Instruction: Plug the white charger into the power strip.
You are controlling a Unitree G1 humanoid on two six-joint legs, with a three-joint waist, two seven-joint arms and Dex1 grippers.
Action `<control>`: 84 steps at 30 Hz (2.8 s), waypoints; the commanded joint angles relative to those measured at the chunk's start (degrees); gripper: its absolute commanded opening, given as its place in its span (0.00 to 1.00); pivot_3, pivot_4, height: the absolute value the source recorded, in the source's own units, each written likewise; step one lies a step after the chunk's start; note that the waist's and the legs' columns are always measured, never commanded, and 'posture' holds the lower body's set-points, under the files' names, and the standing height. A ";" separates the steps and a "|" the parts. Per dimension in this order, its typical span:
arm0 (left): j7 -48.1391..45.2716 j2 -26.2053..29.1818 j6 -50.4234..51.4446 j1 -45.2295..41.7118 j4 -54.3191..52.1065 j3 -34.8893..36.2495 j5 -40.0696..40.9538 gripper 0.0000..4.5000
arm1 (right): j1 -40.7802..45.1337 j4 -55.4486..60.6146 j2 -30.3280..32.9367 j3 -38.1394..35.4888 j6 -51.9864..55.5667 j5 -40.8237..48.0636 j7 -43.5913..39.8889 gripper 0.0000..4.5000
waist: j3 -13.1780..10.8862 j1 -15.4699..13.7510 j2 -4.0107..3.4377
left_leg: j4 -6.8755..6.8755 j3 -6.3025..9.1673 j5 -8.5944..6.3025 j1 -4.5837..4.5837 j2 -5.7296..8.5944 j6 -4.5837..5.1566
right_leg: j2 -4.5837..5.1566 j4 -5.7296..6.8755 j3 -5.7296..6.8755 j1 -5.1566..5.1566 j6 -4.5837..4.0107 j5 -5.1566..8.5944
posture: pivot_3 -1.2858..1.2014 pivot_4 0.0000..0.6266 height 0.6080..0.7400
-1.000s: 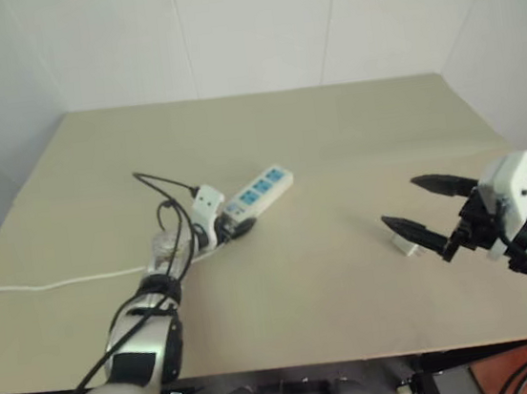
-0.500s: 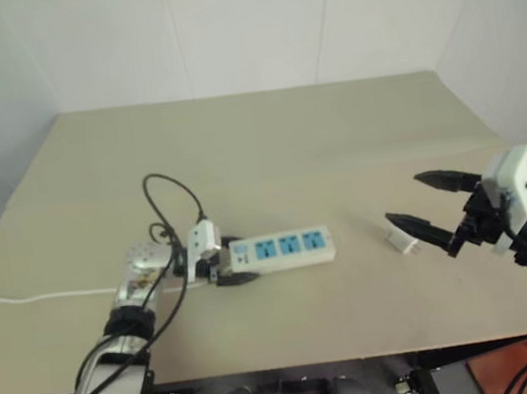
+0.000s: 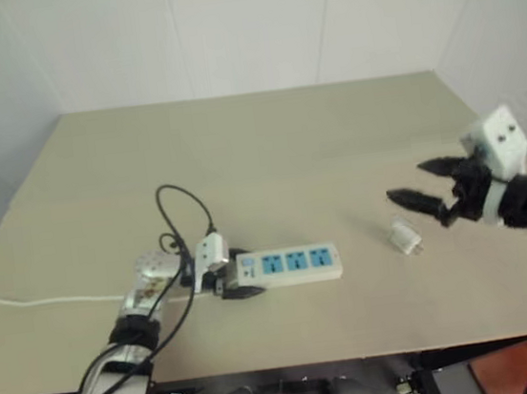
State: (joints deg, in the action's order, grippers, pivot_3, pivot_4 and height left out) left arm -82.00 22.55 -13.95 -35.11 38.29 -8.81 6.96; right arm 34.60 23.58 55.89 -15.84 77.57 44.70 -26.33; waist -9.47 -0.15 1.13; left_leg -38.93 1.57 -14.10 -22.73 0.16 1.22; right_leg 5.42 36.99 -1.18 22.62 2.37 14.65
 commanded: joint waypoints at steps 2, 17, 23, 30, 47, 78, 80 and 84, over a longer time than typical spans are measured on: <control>0.41 -1.09 0.15 -0.46 0.40 -1.05 -0.05 0.74 | 13.26 -11.27 4.13 12.06 14.86 1.98 4.03 1.00 | 0.02 -0.51 -0.02 | 0.03 0.06 0.00 -0.04 -0.03 0.00 | -0.04 -0.11 0.15 0.00 0.00 0.00 | 0.52 0.24 1.00; 1.87 -1.30 1.89 2.41 -2.49 -1.35 0.44 0.74 | 29.38 -30.47 5.07 44.30 14.86 -2.52 -4.81 1.00 | 0.17 -0.40 -0.29 | 0.00 -0.11 -0.02 -0.54 0.05 0.05 | 0.09 -0.01 0.02 0.61 0.01 0.00 | 0.52 0.24 1.00; 2.33 -1.18 3.15 3.27 -4.16 -1.17 0.78 0.74 | 29.61 -34.24 2.02 47.82 11.15 -8.98 -9.90 1.00 | 0.19 -0.30 -0.32 | -0.01 -0.12 -0.02 -0.53 0.08 0.05 | 0.07 0.01 0.02 0.61 0.01 0.00 | 0.52 0.24 1.00; 2.23 -0.64 4.18 4.48 -6.29 -1.11 1.12 0.74 | 29.40 -41.72 -2.71 50.81 5.81 -16.80 -14.69 1.00 | 0.20 -0.03 -0.34 | -0.01 -0.14 -0.02 -0.54 0.09 0.05 | 0.05 0.02 0.02 0.63 0.01 0.00 | 0.52 0.24 1.00; 3.15 0.81 6.40 7.05 -10.20 -1.33 1.67 0.74 | 29.09 -49.54 -8.70 56.03 -1.47 -29.58 -26.23 0.81 | 0.30 0.92 -0.42 | -0.01 -0.13 -0.02 -0.41 0.08 0.05 | 0.02 0.07 0.02 0.55 0.01 0.00 | 0.52 0.24 1.00; 1.88 2.89 3.83 3.44 -5.39 -1.85 1.05 0.74 | 6.33 -16.17 -35.37 9.74 -34.96 -17.77 -15.31 0.25 | 0.41 0.93 -0.37 | 0.02 -0.03 -0.01 -0.40 0.02 0.03 | -0.06 0.18 0.09 0.57 0.02 -0.01 | 0.52 0.24 1.00; 1.96 2.94 3.92 3.46 -5.42 -1.84 1.15 0.74 | 3.56 -15.14 -37.62 10.57 -39.19 -17.23 -16.61 0.25 | 0.41 0.98 -0.37 | 0.02 -0.03 -0.01 -0.38 0.03 0.03 | -0.07 0.18 0.06 0.57 0.02 -0.01 | 0.52 0.24 1.00; 1.95 2.95 3.81 3.34 -5.37 -2.23 0.88 0.74 | -2.34 -16.90 -40.71 18.81 -53.61 -21.46 -23.17 0.25 | 0.41 1.11 -0.36 | 0.01 -0.04 -0.02 -0.31 0.03 0.03 | -0.10 0.18 0.06 0.51 0.03 -0.01 | 0.52 0.24 1.00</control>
State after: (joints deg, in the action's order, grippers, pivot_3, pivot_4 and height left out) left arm -79.98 25.01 -10.05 -31.68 32.33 -10.04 8.93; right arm 32.77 5.75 15.97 0.58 29.93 23.73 -46.49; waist -9.05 0.95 0.77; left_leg -38.90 1.52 -14.12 -23.03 0.18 1.26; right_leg 5.32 37.17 -1.13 23.15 2.40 14.64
